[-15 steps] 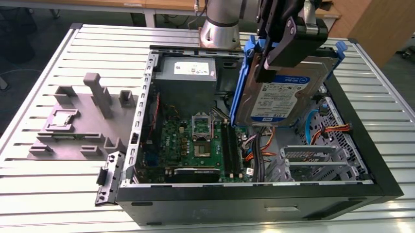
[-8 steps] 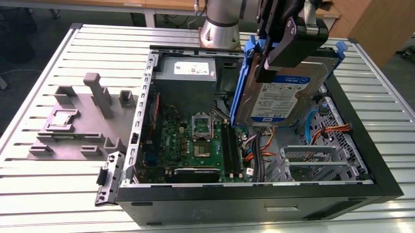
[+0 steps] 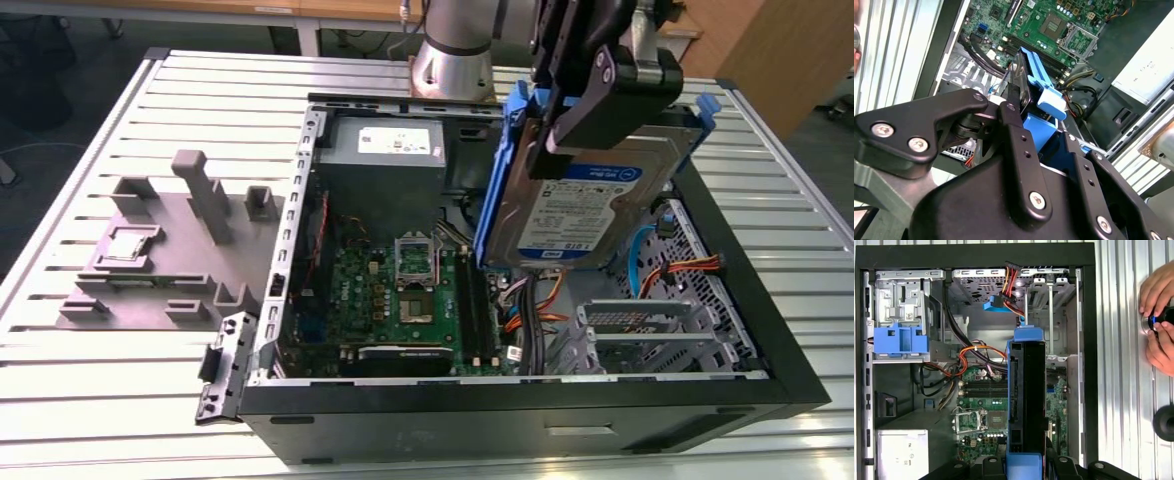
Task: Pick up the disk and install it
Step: 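Insert the disk into the insertion slot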
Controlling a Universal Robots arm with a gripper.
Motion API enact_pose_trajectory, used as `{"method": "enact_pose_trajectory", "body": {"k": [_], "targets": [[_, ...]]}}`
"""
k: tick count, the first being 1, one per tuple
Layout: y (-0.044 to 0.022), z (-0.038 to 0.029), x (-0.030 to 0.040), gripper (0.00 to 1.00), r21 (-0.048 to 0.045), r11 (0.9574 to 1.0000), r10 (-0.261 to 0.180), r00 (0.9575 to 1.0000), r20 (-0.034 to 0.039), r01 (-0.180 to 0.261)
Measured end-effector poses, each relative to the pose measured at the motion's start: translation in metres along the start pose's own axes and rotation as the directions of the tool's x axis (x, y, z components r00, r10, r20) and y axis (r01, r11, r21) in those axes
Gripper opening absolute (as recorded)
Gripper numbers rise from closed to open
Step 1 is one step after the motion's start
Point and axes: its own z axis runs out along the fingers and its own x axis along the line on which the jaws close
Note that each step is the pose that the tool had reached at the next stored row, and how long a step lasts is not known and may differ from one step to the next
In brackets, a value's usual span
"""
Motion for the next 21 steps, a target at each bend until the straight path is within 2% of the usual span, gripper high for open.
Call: {"method": "enact_pose_trajectory", "body": {"k": [3,9,21], "targets": [[0.0023,0.0006,-0.002,0.37,0.0,1.0,0.0,1.0,-0.0001,0.0],[0.0126,0.0015,-0.0032,0.37,0.0,1.0,0.0,1.0,0.0001,0.0],[0.014,0.0016,-0.0051,0.37,0.0,1.0,0.0,1.0,0.0001,0.0]]}}
